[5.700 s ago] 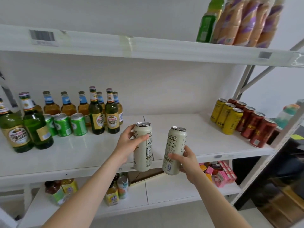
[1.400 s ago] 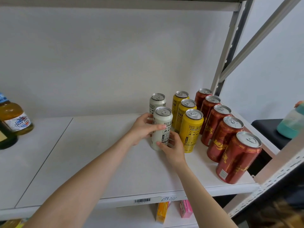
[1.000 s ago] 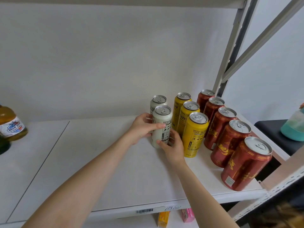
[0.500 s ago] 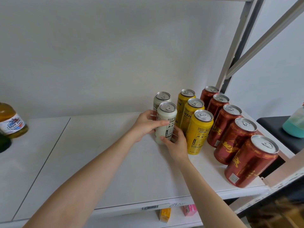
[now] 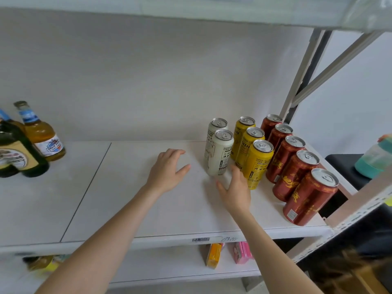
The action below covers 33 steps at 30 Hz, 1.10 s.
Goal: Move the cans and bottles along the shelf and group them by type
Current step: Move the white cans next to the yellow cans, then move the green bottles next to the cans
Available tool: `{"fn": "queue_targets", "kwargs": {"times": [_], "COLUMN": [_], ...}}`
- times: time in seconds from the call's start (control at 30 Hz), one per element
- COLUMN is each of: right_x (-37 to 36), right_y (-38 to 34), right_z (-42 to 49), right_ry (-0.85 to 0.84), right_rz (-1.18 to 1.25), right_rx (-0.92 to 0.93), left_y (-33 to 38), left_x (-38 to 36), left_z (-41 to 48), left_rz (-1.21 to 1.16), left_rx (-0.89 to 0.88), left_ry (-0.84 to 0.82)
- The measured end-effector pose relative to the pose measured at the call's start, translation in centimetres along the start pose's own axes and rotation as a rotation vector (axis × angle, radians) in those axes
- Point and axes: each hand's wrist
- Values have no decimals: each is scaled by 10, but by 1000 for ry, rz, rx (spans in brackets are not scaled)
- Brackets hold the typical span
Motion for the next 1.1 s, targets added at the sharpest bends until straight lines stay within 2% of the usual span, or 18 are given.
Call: {"fn": "queue_targets", "kwargs": {"times": [0.13,0.23,0.47,0.77,1.1], "right_x": [8,9,-2,-40,-119], "right_y": [-18,-31,-71,-152,-276], "right_z": [-25,-46,-95,-154,-214], "right_ry": [-28,-54,-157,-183,-133], "right_rz": [-224,-348,-481,-527,-550], "right_rx": [103,187,316,457,422], "left_y": [-7,-13,-44,-112,-219], "left_x": [20,33,66,132,234], "left_z": [-41,-72,-149,-224,-273], "left_rz": [242,415,598,700,748], "left_rx": [-51,-28,28,113,85], "left_ry": [77,47,44,30,-20]}}
Point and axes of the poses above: each hand's wrist, its own z-axis towards the middle knuckle, its own x-axis out of the back of the hand, y = z × x, and after that the axes turned 3 degrees about x, right-handed
